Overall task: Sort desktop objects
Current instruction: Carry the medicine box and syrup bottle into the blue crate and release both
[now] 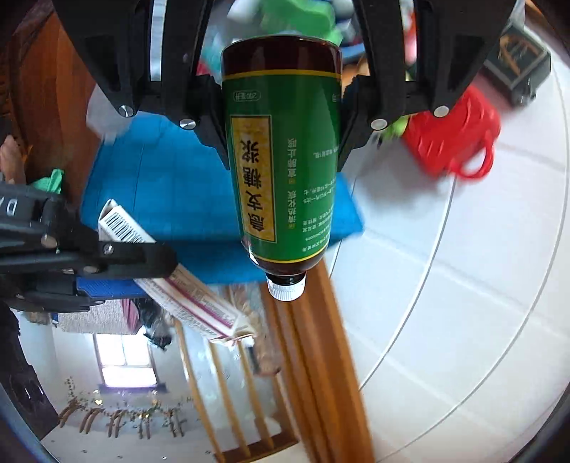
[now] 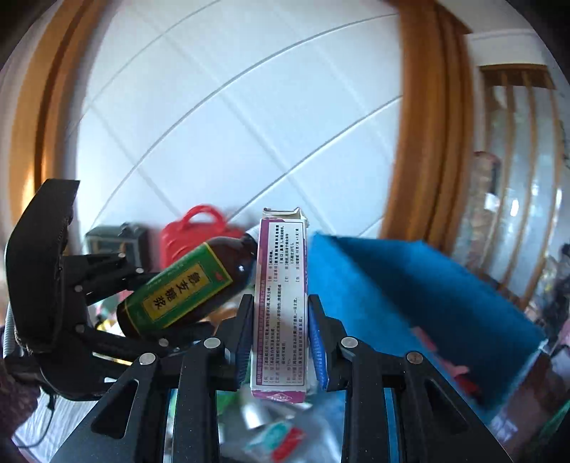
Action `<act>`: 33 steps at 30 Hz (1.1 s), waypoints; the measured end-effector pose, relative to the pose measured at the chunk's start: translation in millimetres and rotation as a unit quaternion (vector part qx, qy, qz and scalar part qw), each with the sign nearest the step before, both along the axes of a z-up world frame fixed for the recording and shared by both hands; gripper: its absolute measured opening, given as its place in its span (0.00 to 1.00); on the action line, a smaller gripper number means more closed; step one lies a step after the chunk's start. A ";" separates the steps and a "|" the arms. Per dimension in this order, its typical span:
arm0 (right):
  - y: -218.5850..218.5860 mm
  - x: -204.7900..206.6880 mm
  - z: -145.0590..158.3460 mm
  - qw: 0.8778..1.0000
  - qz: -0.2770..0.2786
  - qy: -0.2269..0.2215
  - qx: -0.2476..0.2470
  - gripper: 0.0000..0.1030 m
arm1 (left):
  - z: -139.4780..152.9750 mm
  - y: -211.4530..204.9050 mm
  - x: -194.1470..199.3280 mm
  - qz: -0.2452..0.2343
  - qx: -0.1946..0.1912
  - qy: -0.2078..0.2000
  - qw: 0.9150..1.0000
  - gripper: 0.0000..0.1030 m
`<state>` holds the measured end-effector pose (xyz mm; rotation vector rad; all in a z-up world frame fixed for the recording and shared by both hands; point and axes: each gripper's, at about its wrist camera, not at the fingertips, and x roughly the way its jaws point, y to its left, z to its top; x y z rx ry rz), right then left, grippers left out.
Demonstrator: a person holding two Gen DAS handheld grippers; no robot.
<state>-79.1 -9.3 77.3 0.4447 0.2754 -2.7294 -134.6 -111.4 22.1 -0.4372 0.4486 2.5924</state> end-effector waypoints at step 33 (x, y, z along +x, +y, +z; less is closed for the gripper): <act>280.2 -198.4 64.4 0.994 -0.070 -0.045 -0.075 0.80 | 58.5 250.5 -159.6 0.162 -0.008 0.013 0.987 0.94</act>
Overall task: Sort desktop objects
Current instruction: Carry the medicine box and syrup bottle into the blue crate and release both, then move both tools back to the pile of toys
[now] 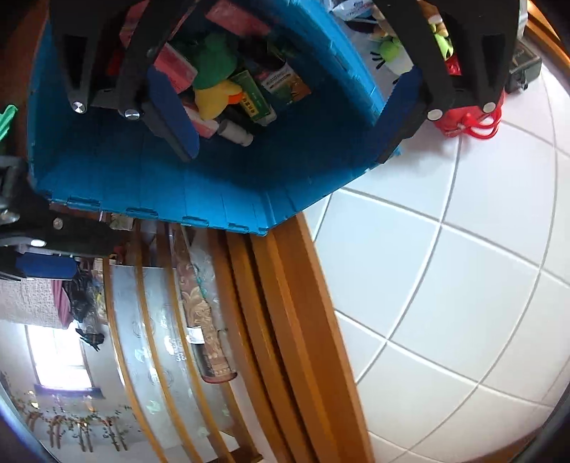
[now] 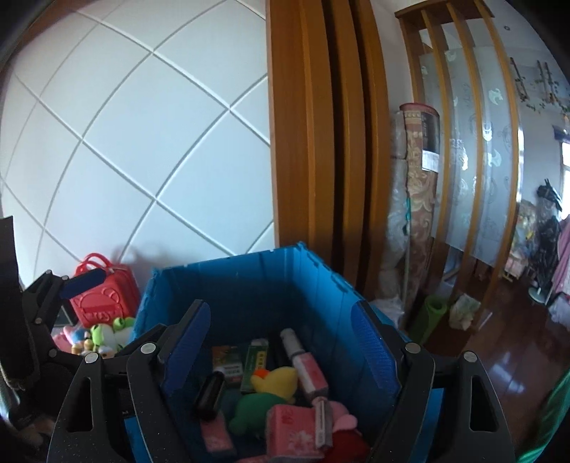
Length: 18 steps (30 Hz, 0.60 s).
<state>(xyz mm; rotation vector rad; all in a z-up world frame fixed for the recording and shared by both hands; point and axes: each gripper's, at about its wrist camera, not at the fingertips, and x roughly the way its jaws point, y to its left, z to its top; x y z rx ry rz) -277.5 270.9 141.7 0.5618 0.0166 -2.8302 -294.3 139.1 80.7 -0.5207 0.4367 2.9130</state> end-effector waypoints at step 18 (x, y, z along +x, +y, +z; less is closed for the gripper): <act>-46.4 78.1 -52.4 0.994 0.109 0.005 -0.016 0.85 | -59.2 -84.7 108.0 0.140 0.042 0.015 0.989 0.94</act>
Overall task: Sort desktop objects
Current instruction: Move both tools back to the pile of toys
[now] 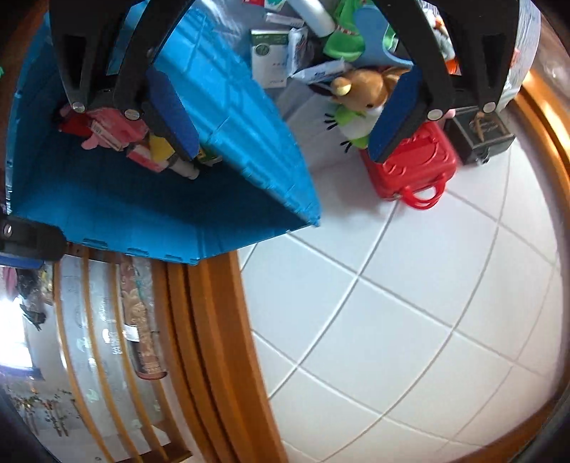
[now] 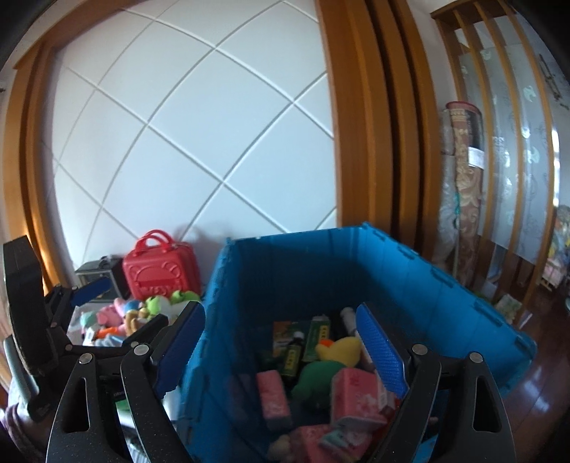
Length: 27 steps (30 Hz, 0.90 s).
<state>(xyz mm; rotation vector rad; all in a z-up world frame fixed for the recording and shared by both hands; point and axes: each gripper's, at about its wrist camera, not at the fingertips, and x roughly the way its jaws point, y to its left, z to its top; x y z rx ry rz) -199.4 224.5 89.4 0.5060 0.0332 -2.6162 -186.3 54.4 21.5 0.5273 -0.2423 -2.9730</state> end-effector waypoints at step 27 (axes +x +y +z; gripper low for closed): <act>-270.5 26.4 -50.9 0.986 0.159 -0.027 0.033 0.91 | -126.8 -319.7 90.0 0.115 -0.050 -0.097 0.987 0.95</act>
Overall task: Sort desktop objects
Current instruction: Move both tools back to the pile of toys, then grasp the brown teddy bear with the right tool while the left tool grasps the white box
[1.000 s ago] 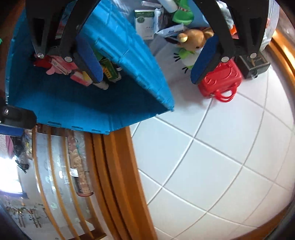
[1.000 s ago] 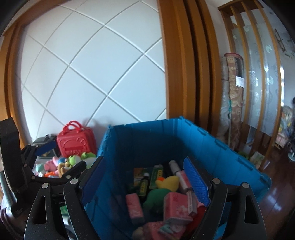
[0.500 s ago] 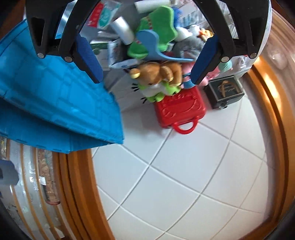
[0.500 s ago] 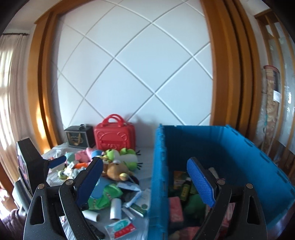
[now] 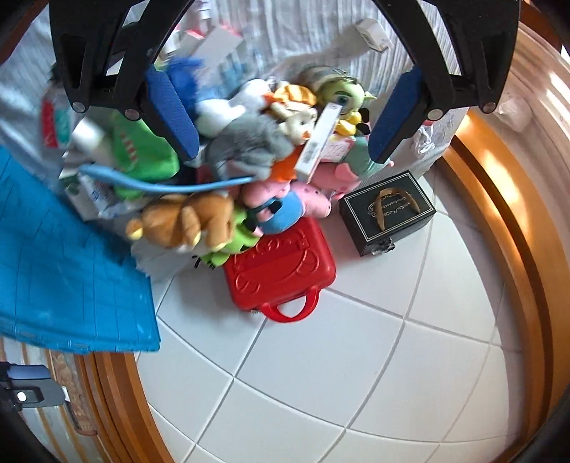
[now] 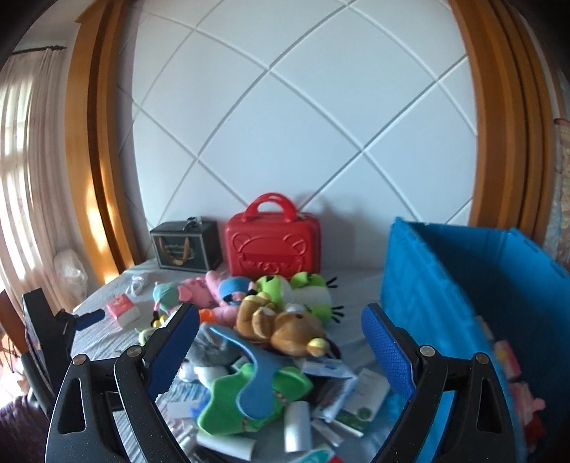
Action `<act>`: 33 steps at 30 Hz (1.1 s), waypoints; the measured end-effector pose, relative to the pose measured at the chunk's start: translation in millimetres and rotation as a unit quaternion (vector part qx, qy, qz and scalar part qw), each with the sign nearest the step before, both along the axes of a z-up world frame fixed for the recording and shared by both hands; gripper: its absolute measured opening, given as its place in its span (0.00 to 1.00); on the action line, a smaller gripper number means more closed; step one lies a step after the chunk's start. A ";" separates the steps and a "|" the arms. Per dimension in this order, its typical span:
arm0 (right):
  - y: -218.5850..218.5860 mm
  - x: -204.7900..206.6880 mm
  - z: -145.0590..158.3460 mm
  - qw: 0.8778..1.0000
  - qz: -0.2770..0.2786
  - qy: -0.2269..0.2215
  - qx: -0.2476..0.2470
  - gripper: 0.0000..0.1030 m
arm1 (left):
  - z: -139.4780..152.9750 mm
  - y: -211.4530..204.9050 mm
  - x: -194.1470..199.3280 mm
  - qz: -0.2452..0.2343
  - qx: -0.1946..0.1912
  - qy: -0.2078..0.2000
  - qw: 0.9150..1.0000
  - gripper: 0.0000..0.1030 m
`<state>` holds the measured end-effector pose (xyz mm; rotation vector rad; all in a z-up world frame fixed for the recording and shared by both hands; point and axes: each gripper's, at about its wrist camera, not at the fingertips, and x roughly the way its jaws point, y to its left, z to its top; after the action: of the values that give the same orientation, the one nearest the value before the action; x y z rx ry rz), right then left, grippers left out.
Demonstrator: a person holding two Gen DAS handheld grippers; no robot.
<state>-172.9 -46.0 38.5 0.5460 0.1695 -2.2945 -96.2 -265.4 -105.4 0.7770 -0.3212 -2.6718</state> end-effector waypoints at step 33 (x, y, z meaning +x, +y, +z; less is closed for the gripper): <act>-217.3 -158.1 -146.0 0.971 0.147 -0.110 0.152 0.80 | -133.4 -135.2 -148.8 -0.032 0.050 -0.081 0.995 0.94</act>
<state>-331.0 -263.3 -107.5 0.8667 0.4668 -1.9150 -245.0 -400.5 -238.8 1.0347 -0.2583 -2.7073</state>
